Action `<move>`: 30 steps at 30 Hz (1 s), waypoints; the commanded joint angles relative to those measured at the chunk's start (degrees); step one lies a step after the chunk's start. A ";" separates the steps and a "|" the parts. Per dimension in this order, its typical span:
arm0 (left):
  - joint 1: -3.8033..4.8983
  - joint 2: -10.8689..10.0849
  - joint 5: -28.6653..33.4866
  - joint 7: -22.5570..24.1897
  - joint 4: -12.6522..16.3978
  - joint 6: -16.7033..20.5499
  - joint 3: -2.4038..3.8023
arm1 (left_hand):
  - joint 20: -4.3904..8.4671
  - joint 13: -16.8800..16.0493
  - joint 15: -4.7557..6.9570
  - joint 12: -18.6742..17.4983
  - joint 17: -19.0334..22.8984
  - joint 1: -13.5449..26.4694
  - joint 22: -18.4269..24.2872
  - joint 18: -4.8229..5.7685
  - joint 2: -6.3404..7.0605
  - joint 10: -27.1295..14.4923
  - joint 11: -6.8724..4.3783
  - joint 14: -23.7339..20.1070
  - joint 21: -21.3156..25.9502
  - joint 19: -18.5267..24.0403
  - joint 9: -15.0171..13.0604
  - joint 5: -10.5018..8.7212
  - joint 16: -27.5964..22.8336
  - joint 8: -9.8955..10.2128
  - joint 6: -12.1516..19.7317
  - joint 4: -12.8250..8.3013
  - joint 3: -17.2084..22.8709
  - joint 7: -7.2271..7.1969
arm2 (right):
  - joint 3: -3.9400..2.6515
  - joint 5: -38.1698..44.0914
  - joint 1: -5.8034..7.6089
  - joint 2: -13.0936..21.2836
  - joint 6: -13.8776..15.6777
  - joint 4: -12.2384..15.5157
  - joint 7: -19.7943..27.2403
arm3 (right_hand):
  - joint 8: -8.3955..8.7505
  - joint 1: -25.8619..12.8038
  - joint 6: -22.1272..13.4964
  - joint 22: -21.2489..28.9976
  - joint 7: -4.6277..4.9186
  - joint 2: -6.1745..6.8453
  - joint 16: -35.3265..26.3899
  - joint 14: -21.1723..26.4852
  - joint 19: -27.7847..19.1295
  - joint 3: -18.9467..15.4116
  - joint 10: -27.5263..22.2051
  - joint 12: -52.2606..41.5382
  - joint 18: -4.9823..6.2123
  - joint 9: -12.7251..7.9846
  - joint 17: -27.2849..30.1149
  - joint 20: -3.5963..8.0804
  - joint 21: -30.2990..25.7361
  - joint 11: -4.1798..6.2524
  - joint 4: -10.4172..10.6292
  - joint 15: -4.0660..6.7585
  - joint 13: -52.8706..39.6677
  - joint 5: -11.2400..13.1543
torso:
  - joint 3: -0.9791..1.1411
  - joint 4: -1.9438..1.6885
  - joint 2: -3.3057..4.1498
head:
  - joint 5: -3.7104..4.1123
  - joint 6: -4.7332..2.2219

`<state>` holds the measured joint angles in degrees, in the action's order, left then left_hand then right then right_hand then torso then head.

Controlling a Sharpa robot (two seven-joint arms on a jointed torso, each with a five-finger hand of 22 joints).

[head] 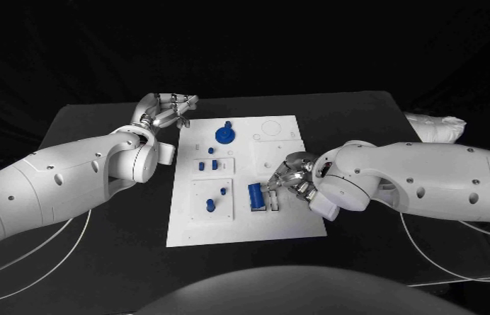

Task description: Assemble the parts on the task board

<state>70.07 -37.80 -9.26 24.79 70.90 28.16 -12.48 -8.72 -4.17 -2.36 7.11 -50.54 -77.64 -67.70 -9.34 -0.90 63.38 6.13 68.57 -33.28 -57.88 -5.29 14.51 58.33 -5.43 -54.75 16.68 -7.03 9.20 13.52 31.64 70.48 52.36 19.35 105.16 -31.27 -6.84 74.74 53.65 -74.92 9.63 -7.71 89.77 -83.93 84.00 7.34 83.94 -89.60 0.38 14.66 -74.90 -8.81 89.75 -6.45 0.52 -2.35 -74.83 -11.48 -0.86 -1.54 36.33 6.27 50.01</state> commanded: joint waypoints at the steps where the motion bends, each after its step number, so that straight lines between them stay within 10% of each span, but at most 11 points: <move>1: 0.01 0.14 -0.30 0.23 0.07 -0.94 0.04 | -0.03 0.01 -0.05 0.19 0.06 -0.13 0.10 -0.51 -0.24 -0.54 -0.01 0.04 0.21 -0.27 -0.09 0.24 -0.26 -0.20 0.35 0.02 -0.39 0.14 | 0.01 -0.78 -0.02 0.06 0.01 0.19 -0.08 | 0.56 -1.39 0.30 -15.08 0.40 1.46 0.23 -6.07 6.00 -0.60 6.06 -0.40 -0.38 -0.49 -15.10 0.51 0.25 0.18 1.08 0.40 -15.17 1.63 | -0.03 0.01 0.01 | 0.09 -0.01; 10: 0.01 0.17 -0.31 0.18 -0.03 -1.09 0.04 | -0.03 0.01 -0.05 0.27 0.17 -0.26 0.10 -0.51 -0.34 -0.57 -0.02 -0.04 0.33 -0.28 -0.12 0.25 -0.36 -0.27 0.30 0.02 -0.47 0.12 | 0.01 1.59 0.12 0.46 -0.35 1.25 -2.13 | 0.38 -7.10 -2.47 -15.08 0.24 5.50 0.23 -6.07 6.00 -4.62 6.06 -0.40 -0.38 -0.47 -15.10 0.38 0.25 0.31 3.60 0.30 -15.17 3.32 | -0.02 0.02 -0.02 | 0.28 -0.01; 30: -0.01 0.38 -0.31 0.07 -0.27 -1.43 0.03 | -0.03 0.01 -0.05 0.30 0.16 -0.31 0.14 -0.53 -0.39 -0.58 -0.02 -0.06 0.48 -0.22 -0.13 0.25 -0.37 -0.28 0.30 0.03 -0.51 0.11 | 0.01 3.58 0.20 -0.90 -1.30 1.62 -4.27 | -0.34 -7.72 -6.95 -15.08 1.52 4.92 0.23 -6.07 6.00 -4.85 6.06 -0.40 -0.38 -0.20 -15.10 -0.20 0.25 -0.77 3.66 -0.53 -15.17 3.51 | 0.03 0.03 0.01 | 0.52 -0.01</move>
<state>70.06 -37.57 -9.32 24.63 70.59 27.77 -12.49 -8.72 -4.17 -2.35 7.11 -50.43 -77.64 -67.65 -9.34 -0.90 63.25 6.00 68.57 -32.97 -57.88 -5.36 14.51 58.33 -5.43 -54.75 16.83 -7.18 9.20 13.50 34.22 70.74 51.81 19.07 106.84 -34.69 -6.89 67.48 47.06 -74.91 11.18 -2.48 89.77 -84.06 84.00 2.67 83.90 -89.79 0.38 14.61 -74.95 -8.82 89.74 -6.84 4.33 -2.47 -74.95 -8.10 -0.83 -1.51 36.33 6.72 50.01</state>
